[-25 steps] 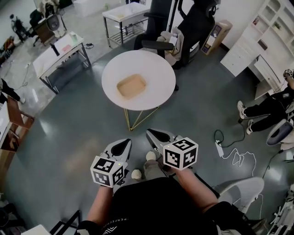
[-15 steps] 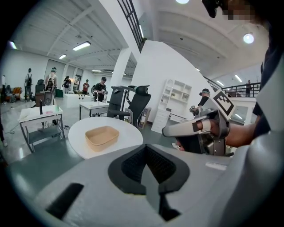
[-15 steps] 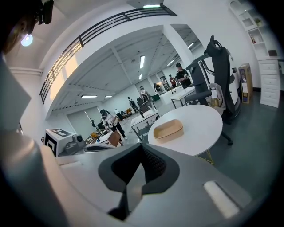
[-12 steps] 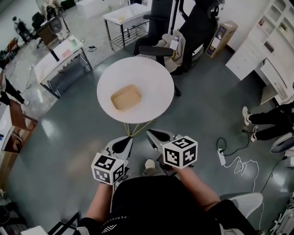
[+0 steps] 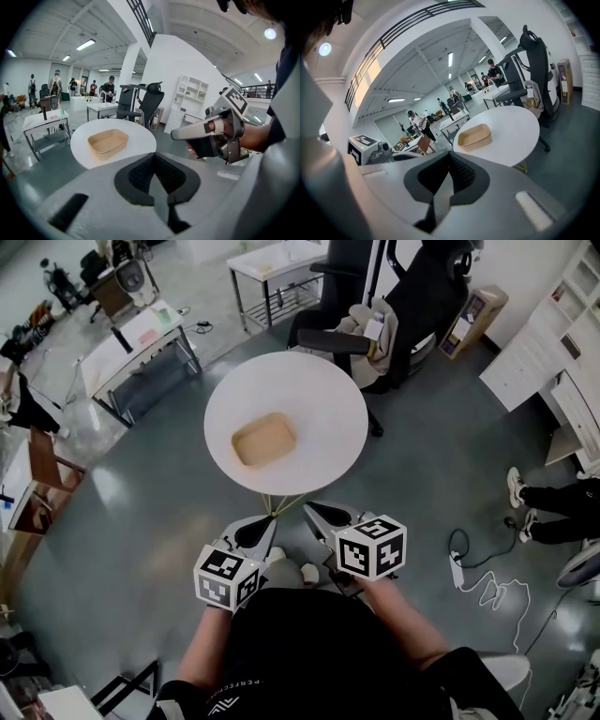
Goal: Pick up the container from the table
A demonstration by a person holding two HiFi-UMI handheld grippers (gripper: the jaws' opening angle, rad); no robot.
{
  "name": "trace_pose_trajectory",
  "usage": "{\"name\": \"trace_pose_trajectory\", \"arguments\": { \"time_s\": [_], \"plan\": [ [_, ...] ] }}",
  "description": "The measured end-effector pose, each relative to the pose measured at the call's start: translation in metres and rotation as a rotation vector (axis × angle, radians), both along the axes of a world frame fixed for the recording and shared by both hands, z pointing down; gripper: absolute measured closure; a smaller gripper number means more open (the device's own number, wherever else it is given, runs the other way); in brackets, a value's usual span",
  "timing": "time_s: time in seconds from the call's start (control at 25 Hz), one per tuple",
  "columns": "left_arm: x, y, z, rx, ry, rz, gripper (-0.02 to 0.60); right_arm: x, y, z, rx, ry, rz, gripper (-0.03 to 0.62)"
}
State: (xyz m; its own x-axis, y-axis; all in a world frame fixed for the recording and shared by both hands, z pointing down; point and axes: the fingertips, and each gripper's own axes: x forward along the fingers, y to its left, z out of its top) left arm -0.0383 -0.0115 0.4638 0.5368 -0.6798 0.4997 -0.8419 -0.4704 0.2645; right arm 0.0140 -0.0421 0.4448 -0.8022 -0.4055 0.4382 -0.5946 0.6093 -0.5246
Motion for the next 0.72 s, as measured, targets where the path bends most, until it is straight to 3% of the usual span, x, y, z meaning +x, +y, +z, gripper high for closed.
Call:
{"name": "trace_pose_trajectory", "arguments": {
  "time_s": [0.28,0.72],
  "plan": [
    [-0.013,-0.027,0.005,-0.036,-0.008,-0.004,0.583,-0.007,-0.02,0.004,-0.049,-0.018,-0.008,0.592],
    [-0.021,-0.092,0.024,-0.082,-0.047,0.125,0.572,-0.033,-0.078,0.007,-0.079,0.003,0.016,0.592]
  ]
}}
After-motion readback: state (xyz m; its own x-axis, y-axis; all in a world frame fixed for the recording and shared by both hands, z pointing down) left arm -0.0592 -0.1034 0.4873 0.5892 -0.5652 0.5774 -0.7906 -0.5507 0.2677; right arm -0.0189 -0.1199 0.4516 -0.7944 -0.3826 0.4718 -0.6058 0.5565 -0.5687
